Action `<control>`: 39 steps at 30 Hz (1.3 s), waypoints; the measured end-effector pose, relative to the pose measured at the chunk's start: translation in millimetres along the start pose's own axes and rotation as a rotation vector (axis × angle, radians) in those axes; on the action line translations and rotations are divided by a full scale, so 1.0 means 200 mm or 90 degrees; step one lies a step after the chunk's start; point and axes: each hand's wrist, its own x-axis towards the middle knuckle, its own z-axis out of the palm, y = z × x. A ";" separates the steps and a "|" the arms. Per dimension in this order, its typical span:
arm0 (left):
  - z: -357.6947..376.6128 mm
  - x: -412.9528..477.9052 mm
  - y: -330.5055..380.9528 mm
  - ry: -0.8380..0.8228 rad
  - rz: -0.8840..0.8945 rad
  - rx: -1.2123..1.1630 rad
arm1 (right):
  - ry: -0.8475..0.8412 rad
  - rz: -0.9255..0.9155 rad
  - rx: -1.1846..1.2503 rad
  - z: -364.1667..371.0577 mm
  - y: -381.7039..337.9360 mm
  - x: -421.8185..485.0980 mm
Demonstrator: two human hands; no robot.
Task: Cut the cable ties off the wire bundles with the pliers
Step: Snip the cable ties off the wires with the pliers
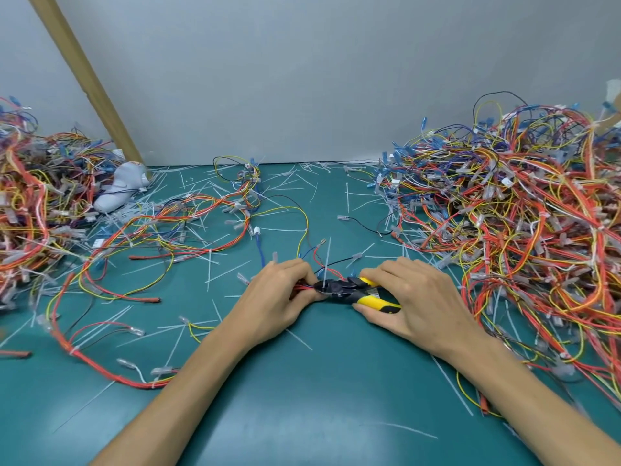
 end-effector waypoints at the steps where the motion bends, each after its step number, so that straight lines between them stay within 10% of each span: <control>1: 0.00 0.00 0.00 -0.002 -0.004 -0.001 | -0.002 0.004 0.002 0.00 0.00 0.00; 39: -0.02 -0.03 -0.05 0.040 -0.037 -0.082 | -0.010 0.038 -0.040 0.00 -0.07 0.03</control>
